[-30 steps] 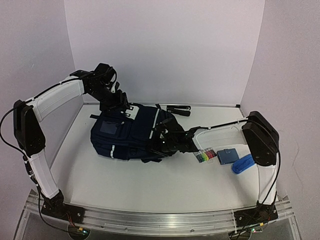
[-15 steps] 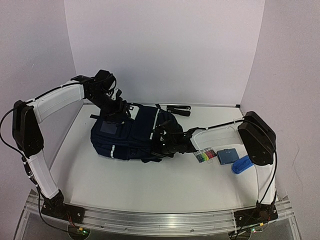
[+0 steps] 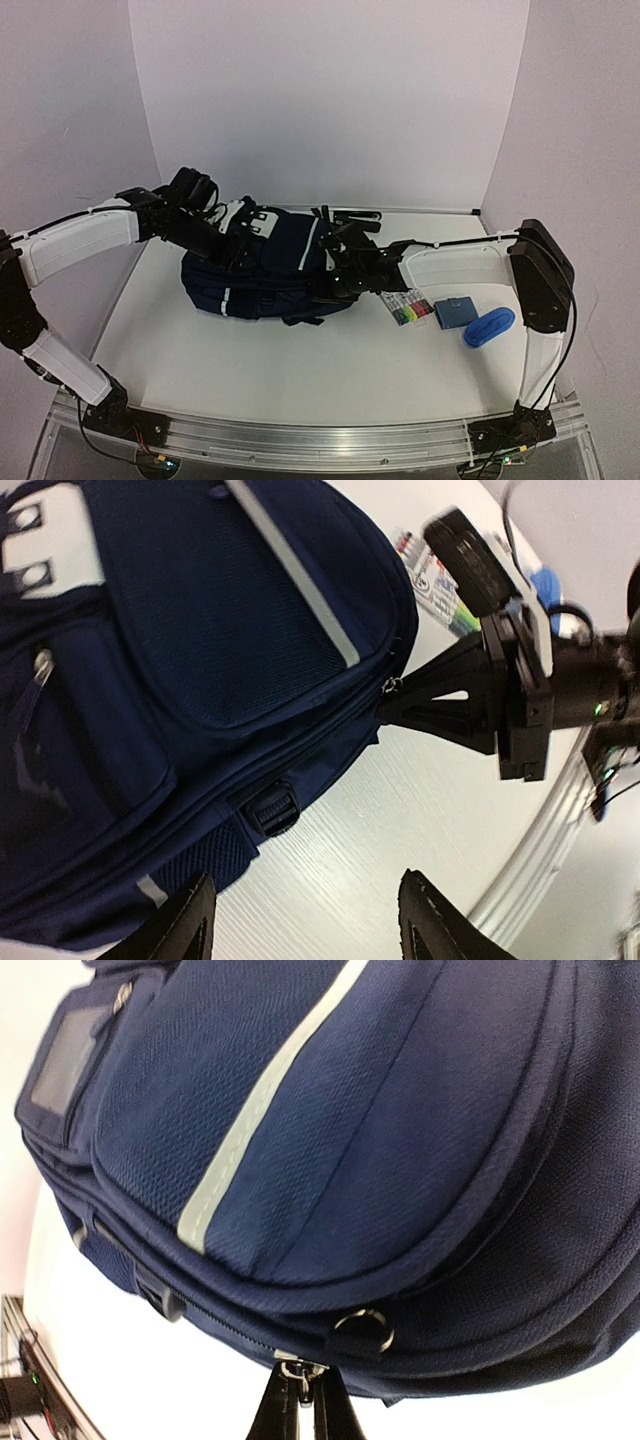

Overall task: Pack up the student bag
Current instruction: Zip the student bag at the center of the board.

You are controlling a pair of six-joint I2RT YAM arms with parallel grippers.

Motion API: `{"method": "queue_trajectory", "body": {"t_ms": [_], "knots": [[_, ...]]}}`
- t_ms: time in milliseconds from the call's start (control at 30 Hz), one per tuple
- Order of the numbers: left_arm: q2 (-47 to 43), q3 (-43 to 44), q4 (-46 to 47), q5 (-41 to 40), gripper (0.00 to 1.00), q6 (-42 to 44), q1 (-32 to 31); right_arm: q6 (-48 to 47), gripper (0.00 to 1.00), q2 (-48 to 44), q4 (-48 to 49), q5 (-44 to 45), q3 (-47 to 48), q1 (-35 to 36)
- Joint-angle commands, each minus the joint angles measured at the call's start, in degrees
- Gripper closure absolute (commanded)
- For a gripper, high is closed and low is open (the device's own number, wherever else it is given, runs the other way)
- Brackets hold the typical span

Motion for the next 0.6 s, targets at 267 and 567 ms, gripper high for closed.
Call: {"method": "queue_trajectory", "body": {"t_ms": [267, 567], "knots": [[9.5, 0.1, 11.9, -7.6, 0.4, 17.7, -6.5, -4.0, 1.0, -2.7, 0.2, -5.7, 1.8, -0.4], [16.8, 2.3, 8.9, -14.8, 0.5, 20.8, -7.9, -5.3, 1.0, -2.8, 0.3, -8.1, 2.9, -1.1]]}}
